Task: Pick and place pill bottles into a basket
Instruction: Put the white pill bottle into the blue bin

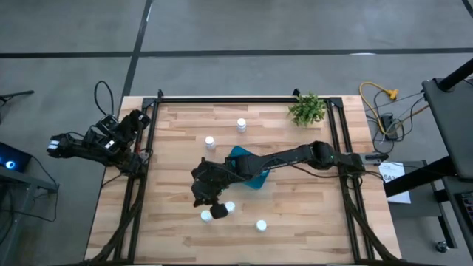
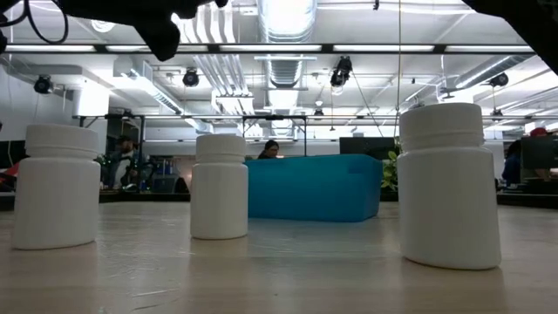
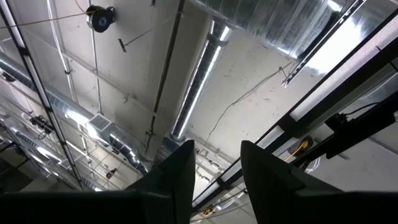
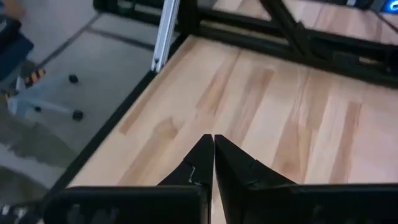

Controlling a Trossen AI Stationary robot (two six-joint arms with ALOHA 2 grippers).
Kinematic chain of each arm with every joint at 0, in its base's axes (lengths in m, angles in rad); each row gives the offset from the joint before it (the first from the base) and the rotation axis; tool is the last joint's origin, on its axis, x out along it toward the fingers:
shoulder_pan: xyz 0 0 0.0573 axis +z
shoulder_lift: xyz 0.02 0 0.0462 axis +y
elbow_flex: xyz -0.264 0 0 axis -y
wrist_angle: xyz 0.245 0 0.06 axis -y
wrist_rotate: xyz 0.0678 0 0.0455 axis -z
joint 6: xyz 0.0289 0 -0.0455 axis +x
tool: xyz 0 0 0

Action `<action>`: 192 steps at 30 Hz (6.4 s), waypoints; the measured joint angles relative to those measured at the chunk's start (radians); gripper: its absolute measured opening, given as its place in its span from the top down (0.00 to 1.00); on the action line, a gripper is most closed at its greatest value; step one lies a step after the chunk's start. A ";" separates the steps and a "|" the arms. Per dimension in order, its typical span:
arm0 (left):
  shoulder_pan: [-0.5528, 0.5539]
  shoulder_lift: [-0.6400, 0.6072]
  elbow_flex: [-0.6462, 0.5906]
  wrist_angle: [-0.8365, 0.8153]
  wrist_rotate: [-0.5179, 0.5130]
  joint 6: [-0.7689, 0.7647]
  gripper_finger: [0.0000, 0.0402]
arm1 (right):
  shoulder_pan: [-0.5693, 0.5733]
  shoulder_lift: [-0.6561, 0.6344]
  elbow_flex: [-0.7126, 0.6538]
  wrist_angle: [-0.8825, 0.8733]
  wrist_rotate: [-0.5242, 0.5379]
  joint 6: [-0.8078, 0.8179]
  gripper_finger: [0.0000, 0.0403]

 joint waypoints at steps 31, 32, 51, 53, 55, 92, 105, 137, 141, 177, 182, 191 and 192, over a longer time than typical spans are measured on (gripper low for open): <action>-0.001 0.045 -0.003 -0.112 0.001 -0.055 0.72 | -0.018 -0.130 -0.012 -0.123 0.108 0.061 0.98; -0.001 0.047 -0.003 -0.133 0.001 -0.072 0.72 | -0.018 -0.142 -0.015 -0.129 0.109 0.061 0.98; 0.000 0.111 0.041 -0.158 0.105 -0.142 0.72 | -0.002 -0.508 -0.412 -0.136 0.278 0.188 0.98; 0.000 0.126 0.055 -0.158 0.105 -0.140 0.72 | 0.001 -0.563 -0.478 -0.131 0.282 0.208 0.98; 0.000 0.140 0.068 -0.158 0.106 -0.133 0.72 | 0.005 -0.617 -0.538 -0.125 0.284 0.226 0.98; -0.003 0.319 0.166 -0.287 0.185 -0.263 0.72 | 0.117 -0.804 -0.720 -0.171 0.074 0.175 0.65; -0.003 0.284 0.165 -0.287 0.197 -0.264 0.72 | 0.204 -0.745 -0.706 -0.212 0.105 0.121 0.47; -0.003 0.279 0.164 -0.305 0.238 -0.290 0.72 | 0.295 -0.436 -0.456 -0.513 0.185 0.006 0.37; -0.003 0.280 0.164 -0.306 0.254 -0.290 0.72 | 0.307 -0.404 -0.456 -0.510 0.184 0.020 0.37; -0.002 0.284 0.162 -0.306 0.259 -0.290 0.72 | 0.301 -0.341 -0.507 -0.470 0.236 0.008 0.39; -0.002 0.284 0.162 -0.306 0.259 -0.289 0.72 | 0.300 -0.341 -0.520 -0.426 0.236 0.009 0.39; -0.002 0.282 0.162 -0.306 0.267 -0.290 0.72 | 0.300 -0.341 -0.560 -0.388 0.235 0.032 0.40; -0.002 0.282 0.162 -0.306 0.268 -0.290 0.72 | 0.300 -0.341 -0.564 -0.384 0.235 0.031 0.40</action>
